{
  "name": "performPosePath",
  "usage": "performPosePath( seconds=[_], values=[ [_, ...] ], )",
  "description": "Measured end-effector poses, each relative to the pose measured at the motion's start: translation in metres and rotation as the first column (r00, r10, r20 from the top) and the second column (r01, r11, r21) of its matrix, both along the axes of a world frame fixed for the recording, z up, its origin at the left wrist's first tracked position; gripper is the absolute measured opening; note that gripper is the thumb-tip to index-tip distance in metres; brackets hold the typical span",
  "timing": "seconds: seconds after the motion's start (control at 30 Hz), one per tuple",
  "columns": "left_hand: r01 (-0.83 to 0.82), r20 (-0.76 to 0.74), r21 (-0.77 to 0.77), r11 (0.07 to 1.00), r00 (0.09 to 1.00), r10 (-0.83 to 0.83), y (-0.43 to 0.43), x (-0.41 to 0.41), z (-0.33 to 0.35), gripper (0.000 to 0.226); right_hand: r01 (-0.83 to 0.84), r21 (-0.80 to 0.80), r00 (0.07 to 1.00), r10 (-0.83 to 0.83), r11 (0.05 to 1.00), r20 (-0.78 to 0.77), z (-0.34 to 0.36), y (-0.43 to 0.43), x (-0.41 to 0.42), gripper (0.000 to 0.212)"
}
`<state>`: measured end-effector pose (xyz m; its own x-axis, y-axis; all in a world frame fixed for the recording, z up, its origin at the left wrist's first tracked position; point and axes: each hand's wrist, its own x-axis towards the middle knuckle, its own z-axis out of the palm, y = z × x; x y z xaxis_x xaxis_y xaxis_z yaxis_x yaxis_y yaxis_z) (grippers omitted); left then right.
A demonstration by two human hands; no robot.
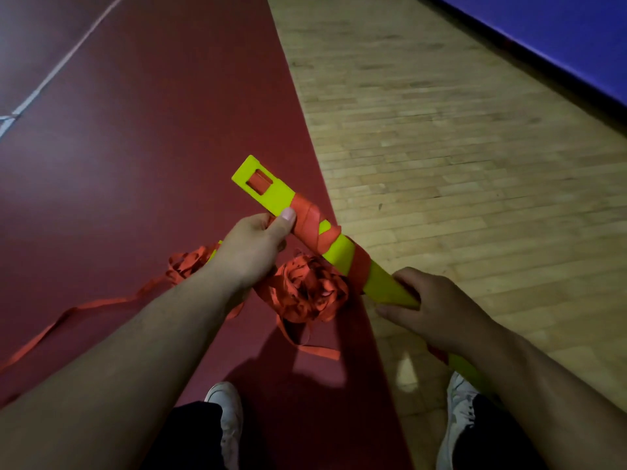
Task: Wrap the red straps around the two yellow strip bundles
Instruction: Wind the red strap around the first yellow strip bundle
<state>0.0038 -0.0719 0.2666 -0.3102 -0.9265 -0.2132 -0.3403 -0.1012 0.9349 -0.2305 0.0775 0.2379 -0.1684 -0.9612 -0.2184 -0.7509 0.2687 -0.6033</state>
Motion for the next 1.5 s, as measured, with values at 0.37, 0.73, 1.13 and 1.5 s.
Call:
performPosePath(
  seconds=[0.37,0.73,1.13,1.5],
  values=[
    [0.104,-0.15,0.196,0.975,0.986,-0.075,0.0,0.003,0.017,0.022,0.103,-0.031,0.99,-0.106,0.994,-0.089,-0.009,-0.003,-0.003,0.042],
    [0.188,-0.274,0.159,0.969,0.951,-0.139,0.004,0.003,0.017,0.034,0.011,-0.136,0.947,-0.054,0.991,-0.317,-0.008,-0.002,-0.007,0.028],
    [0.345,-0.229,0.02,0.939,0.915,-0.331,-0.01,0.024,0.021,0.04,-0.058,0.041,0.983,0.05,0.997,0.178,0.001,0.001,0.002,0.023],
    [0.056,-0.065,0.254,0.966,0.997,-0.041,0.004,0.003,0.003,0.039,0.108,-0.033,0.961,-0.113,0.994,-0.253,-0.006,-0.002,0.004,0.043]
  ],
)
